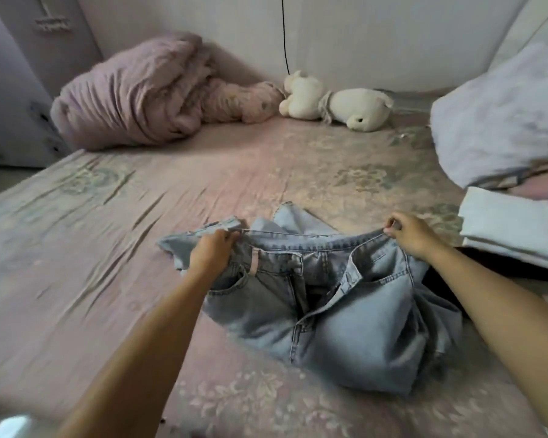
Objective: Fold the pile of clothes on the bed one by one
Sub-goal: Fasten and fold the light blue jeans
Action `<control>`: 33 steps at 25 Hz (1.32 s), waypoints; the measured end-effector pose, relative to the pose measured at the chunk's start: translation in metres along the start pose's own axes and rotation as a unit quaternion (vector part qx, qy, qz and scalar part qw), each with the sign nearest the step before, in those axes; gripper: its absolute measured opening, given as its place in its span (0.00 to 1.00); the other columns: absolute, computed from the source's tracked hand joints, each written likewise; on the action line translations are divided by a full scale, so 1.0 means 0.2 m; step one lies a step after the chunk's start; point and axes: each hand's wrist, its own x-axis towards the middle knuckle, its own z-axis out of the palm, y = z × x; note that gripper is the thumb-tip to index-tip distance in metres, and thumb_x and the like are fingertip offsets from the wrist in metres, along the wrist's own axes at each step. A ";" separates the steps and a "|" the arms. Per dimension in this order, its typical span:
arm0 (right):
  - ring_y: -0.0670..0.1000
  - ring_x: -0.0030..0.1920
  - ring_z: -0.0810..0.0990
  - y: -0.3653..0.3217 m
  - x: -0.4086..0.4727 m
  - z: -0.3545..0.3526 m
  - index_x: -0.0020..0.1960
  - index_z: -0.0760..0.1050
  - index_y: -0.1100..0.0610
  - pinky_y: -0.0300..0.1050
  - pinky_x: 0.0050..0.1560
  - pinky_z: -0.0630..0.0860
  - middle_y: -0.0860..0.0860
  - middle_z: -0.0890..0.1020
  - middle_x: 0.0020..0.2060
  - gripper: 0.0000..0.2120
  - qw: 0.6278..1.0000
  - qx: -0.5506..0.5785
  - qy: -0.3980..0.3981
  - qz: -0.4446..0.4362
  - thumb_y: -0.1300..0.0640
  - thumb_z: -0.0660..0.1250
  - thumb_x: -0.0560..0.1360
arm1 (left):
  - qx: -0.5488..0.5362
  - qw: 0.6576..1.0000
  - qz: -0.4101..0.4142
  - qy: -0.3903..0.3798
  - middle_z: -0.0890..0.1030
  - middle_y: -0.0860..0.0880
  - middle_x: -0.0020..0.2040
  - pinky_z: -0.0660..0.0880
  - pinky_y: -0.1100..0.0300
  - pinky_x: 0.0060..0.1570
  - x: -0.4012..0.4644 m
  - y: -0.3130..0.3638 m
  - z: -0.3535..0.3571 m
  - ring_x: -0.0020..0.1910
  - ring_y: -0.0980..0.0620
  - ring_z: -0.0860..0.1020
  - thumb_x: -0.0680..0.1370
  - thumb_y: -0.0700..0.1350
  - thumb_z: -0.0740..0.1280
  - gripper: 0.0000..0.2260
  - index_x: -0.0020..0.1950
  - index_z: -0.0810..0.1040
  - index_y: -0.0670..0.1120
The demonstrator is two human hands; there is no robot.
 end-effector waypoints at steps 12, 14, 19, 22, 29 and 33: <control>0.62 0.57 0.78 -0.21 -0.27 0.50 0.53 0.82 0.58 0.60 0.56 0.73 0.58 0.81 0.55 0.12 0.917 -0.141 0.066 -0.366 0.61 0.69 0.70 | 0.052 0.962 0.264 0.040 0.71 0.37 0.68 0.63 0.43 0.69 -0.22 0.10 0.40 0.68 0.38 0.69 0.79 0.53 0.52 0.26 0.70 0.69 0.37; 0.59 0.61 0.77 -0.25 -0.42 0.60 0.53 0.82 0.53 0.64 0.58 0.71 0.53 0.81 0.57 0.14 0.874 -0.216 0.006 -0.434 0.57 0.72 0.67 | 0.092 0.943 0.319 -0.027 0.69 0.38 0.70 0.56 0.46 0.70 -0.42 0.12 0.44 0.71 0.39 0.66 0.79 0.52 0.53 0.26 0.70 0.68 0.35; 0.56 0.51 0.79 -0.21 -0.48 0.63 0.41 0.81 0.52 0.62 0.64 0.65 0.50 0.81 0.39 0.06 0.816 -0.354 0.049 -0.455 0.60 0.71 0.66 | 0.127 0.946 0.281 -0.102 0.71 0.39 0.69 0.60 0.45 0.68 -0.67 0.12 0.51 0.70 0.40 0.68 0.74 0.44 0.64 0.24 0.68 0.72 0.37; 0.54 0.44 0.79 -0.11 -0.63 0.66 0.46 0.80 0.53 0.52 0.53 0.68 0.50 0.81 0.40 0.12 0.831 -0.328 0.094 -0.439 0.61 0.59 0.74 | 0.142 0.936 0.281 -0.159 0.75 0.40 0.66 0.71 0.41 0.59 -0.76 0.14 0.54 0.66 0.39 0.73 0.70 0.44 0.53 0.26 0.65 0.75 0.38; 0.57 0.40 0.80 -0.18 -0.67 0.72 0.43 0.82 0.55 0.47 0.42 0.71 0.51 0.81 0.37 0.12 0.934 -0.215 0.058 -0.281 0.54 0.61 0.73 | 0.197 0.910 0.270 -0.246 0.33 0.42 0.76 0.40 0.46 0.73 -0.76 0.18 0.49 0.75 0.43 0.34 0.81 0.44 0.50 0.30 0.76 0.34 0.47; 0.57 0.54 0.76 -0.34 -0.57 0.67 0.57 0.80 0.50 0.50 0.55 0.66 0.53 0.79 0.49 0.11 0.931 -0.277 -0.133 -0.198 0.51 0.62 0.78 | 0.223 0.886 0.277 -0.298 0.32 0.40 0.75 0.41 0.44 0.74 -0.77 0.18 0.48 0.74 0.41 0.33 0.83 0.47 0.49 0.28 0.77 0.35 0.52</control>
